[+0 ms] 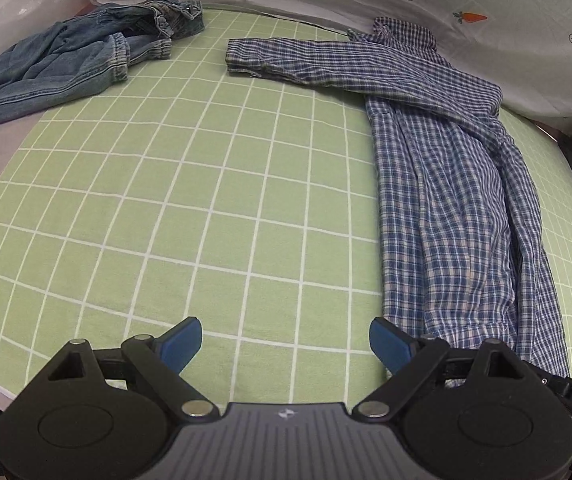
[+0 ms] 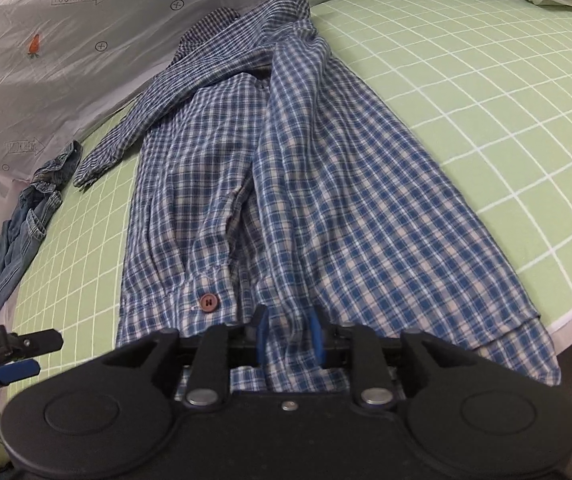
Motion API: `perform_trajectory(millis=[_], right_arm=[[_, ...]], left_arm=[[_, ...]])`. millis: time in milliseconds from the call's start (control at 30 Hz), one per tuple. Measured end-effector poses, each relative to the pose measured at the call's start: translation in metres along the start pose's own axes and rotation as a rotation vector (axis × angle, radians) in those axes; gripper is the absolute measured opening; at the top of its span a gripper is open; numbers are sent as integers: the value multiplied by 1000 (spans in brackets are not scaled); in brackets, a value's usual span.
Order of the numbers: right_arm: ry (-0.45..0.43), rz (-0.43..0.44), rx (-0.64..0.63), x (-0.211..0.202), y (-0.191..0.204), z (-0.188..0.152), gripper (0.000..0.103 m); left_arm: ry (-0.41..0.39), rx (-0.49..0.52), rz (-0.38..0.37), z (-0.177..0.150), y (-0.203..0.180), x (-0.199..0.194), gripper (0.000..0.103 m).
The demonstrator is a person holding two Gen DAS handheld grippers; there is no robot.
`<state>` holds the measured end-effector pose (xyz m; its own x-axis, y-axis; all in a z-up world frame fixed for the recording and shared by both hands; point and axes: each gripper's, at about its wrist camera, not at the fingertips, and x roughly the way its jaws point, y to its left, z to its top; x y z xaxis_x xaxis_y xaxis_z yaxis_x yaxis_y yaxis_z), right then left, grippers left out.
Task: Fold clothes
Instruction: 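Drag the shirt side edge straight with the right gripper, release, then move the left gripper to the sleeve cuff and grasp it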
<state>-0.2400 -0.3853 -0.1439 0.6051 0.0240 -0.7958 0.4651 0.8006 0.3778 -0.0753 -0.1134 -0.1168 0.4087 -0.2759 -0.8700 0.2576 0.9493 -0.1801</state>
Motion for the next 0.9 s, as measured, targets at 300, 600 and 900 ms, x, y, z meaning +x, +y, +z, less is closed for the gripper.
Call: perform_trajectory(millis=[300,600,900], right_arm=[[-89,-46,-114,-28,6,19,85],[-95,-139,-170,-14,-23,77,87],[-125,-122,-210,21,-27,158,88]], left_arm=[[11,13,-52,19,-37,20,92],[-11,-48,-6,50,-68,29,92],[-43,-166,80,98,-64,52,94]])
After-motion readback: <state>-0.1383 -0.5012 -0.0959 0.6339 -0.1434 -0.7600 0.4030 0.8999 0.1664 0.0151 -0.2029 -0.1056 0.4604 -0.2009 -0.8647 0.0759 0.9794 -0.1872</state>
